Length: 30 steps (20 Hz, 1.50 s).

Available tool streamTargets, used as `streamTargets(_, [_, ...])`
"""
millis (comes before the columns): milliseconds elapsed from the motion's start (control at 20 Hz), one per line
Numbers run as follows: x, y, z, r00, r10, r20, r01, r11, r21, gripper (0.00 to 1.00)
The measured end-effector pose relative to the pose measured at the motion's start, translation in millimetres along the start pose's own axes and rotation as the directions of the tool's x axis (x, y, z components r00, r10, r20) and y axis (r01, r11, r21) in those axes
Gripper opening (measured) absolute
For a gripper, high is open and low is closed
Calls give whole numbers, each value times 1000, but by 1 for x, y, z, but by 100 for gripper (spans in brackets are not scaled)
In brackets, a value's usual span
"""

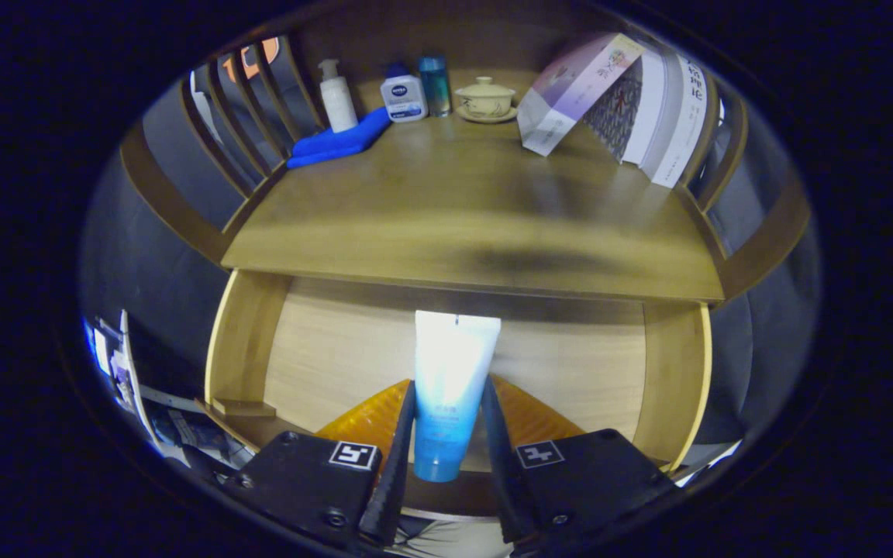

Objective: Pull open the drawer, take out the items inside it, and place them on the countertop above the cabinet.

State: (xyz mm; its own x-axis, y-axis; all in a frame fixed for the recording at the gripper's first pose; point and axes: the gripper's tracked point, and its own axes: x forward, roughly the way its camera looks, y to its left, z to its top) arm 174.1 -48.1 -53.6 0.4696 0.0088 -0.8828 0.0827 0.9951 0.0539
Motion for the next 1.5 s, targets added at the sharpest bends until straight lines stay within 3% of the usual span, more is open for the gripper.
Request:
streamTargets(550, [-19, 15, 75, 995, 14, 103, -13, 1000, -9, 51])
streamTargets(1000, [4, 25, 150, 980, -43, 196, 40, 999, 15, 51])
streamTargets(1100, [14, 17, 157, 974, -79, 212, 75, 997, 25, 51])
streamTargets(1500, [53, 21, 173, 970, -95, 222, 86, 995, 50, 53])
